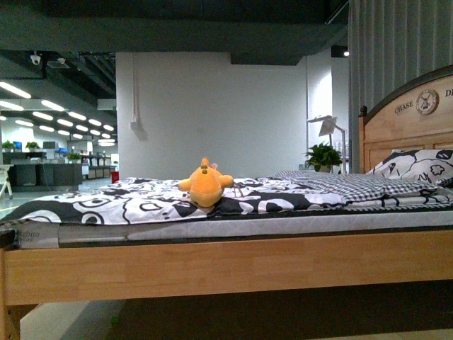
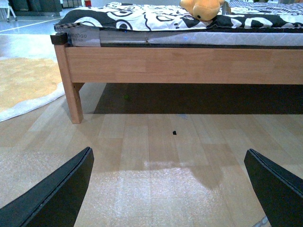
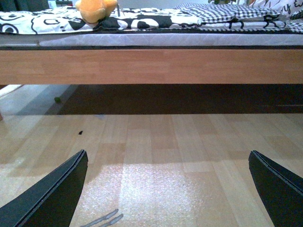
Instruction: Put away toys
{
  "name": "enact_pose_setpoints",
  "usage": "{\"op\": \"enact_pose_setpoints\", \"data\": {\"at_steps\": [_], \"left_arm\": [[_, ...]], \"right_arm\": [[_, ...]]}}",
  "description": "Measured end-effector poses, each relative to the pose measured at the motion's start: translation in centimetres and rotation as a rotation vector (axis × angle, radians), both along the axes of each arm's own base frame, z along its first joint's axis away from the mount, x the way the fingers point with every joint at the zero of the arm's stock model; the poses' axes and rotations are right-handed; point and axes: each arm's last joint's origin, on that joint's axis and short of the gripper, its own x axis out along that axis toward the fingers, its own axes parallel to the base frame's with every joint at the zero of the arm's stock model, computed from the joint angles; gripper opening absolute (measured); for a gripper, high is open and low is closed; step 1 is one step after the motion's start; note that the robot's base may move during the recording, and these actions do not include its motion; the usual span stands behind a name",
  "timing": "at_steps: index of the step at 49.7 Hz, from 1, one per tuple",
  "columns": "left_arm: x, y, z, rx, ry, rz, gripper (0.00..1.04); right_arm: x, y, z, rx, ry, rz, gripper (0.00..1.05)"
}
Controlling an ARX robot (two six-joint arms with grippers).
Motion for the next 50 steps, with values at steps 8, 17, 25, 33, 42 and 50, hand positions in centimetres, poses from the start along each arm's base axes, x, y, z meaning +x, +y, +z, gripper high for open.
{"op": "enact_pose_setpoints", "data": {"at_steps": [8,17,25,33,42,50], "left_arm": [[0.00,0.00,-0.01,0.000,0.000,0.000,0.99],[0.00,0.00,-0.01,0.000,0.000,0.000,0.99],[0.00,0.00,0.00,0.000,0.000,0.000,0.99],[0.00,0.00,0.00,0.000,0.000,0.000,0.99],[0.00,0.00,-0.01,0.000,0.000,0.000,0.99],[0.00,0.00,0.00,0.000,0.000,0.000,0.99]], "right_arm": [[0.00,0.00,0.00,0.000,0.000,0.000,1.04],[0.00,0.00,0.00,0.000,0.000,0.000,1.04],[0.00,0.00,0.00,0.000,0.000,0.000,1.04],[0.00,0.00,0.00,0.000,0.000,0.000,1.04],[0.00,0.00,0.00,0.000,0.000,0.000,1.04],[0.00,0.00,0.00,0.000,0.000,0.000,1.04]]}}
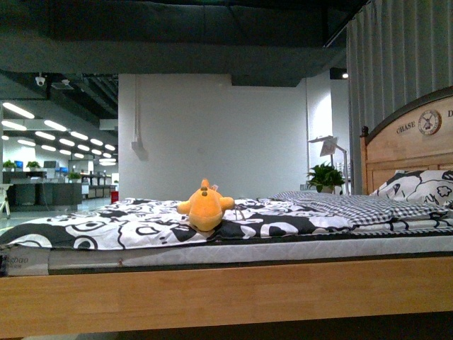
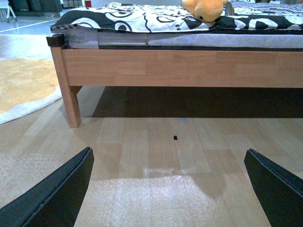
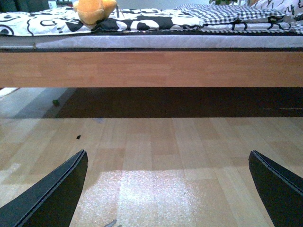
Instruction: Put away toys
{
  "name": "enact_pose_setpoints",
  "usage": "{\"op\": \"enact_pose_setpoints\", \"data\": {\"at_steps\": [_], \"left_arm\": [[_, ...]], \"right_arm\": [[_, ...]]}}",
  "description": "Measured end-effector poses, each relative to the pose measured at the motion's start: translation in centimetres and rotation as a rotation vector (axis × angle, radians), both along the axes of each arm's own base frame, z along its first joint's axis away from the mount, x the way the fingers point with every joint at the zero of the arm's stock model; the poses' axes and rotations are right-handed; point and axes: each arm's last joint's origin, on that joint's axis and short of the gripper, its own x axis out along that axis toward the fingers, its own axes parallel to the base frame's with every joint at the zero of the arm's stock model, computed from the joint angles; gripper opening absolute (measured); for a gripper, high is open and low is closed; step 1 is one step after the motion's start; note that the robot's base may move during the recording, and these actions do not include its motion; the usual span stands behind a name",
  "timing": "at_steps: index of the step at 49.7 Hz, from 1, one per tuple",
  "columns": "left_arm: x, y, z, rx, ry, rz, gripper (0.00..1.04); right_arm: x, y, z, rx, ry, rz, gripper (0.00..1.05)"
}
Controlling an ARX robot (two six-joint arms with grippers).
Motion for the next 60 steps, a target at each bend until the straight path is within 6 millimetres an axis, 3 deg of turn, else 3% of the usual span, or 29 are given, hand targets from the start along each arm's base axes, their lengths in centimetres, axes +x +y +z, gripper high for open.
{"op": "enact_pose_setpoints", "data": {"at_steps": [60], "left_arm": [[0.00,0.00,0.00,0.000,0.000,-0.001,0.99]], "right_arm": [[0.00,-0.01,0.00,0.000,0.000,-0.002,1.04]]}}
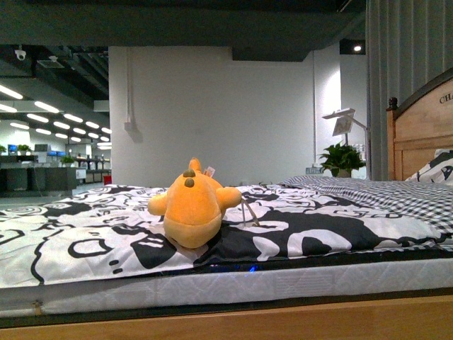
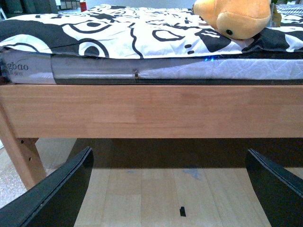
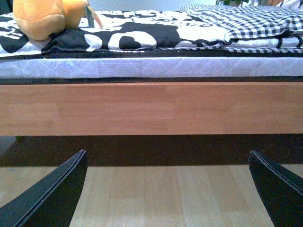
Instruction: Put away toys
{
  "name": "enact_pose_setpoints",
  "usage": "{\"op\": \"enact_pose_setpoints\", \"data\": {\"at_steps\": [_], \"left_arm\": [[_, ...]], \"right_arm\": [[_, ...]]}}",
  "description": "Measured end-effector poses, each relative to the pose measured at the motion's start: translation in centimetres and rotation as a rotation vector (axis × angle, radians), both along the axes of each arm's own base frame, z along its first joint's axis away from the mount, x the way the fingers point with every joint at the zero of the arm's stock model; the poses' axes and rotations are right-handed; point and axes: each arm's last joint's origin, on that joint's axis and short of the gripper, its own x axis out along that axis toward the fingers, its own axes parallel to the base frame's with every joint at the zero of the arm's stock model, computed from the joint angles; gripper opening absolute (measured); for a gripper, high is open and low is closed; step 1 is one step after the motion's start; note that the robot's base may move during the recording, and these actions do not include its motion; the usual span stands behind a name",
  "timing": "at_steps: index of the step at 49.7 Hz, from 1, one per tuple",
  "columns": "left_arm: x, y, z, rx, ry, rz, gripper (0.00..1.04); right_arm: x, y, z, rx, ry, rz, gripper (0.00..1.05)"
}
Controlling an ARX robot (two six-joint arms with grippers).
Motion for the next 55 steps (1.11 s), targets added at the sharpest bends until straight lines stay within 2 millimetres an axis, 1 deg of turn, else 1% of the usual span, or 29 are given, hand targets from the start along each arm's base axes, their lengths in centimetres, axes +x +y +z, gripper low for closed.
{"op": "enact_pose_setpoints", "data": {"at_steps": [55], "left_arm": [[0.00,0.00,0.00,0.000,0.000,0.001,0.99]], "right_arm": [[0.00,0.00,0.00,0.000,0.000,0.000,1.04]]}}
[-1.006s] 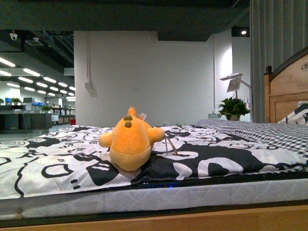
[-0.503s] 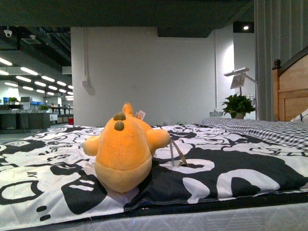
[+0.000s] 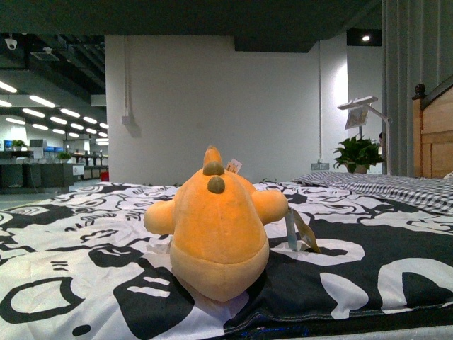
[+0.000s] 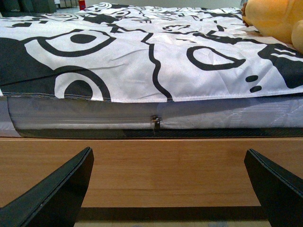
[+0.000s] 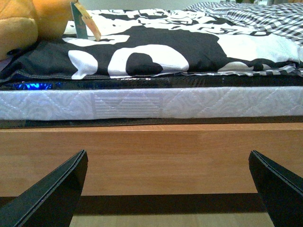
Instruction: Put away toys
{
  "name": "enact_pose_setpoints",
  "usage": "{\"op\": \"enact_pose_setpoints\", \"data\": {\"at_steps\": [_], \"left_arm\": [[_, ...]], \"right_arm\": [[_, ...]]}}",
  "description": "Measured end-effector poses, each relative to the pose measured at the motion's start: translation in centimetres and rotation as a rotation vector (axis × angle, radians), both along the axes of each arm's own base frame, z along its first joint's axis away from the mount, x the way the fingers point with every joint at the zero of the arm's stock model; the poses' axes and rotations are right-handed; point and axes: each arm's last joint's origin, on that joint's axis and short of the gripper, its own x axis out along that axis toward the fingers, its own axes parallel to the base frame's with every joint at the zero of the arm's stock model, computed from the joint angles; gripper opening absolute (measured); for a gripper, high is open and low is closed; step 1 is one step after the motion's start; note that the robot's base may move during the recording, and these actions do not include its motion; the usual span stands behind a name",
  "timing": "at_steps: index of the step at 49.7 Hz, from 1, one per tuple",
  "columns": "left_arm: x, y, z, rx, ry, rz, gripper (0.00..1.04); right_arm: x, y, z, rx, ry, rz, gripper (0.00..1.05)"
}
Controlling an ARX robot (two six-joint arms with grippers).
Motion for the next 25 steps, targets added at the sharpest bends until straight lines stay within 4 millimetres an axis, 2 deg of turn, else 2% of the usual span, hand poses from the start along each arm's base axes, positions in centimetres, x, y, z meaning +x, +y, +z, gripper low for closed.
{"op": "enact_pose_setpoints", "data": {"at_steps": [6,12,19,25], "left_arm": [[0.0,0.0,0.0,0.000,0.000,0.000,0.99],[0.0,0.0,0.0,0.000,0.000,0.000,0.99],[0.0,0.0,0.0,0.000,0.000,0.000,0.99],[0.0,0.0,0.0,0.000,0.000,0.000,0.99]], "right_arm": [[0.0,0.0,0.0,0.002,0.000,0.003,1.04],[0.3,-0.4,0.7,0.117,-0.019,0.130,1.04],[1.6,-1.4,4.6,0.174,-0.108,0.129,1.04],[3.2,-1.7,6.9,0.173,-0.141,0.122,1.04]]}}
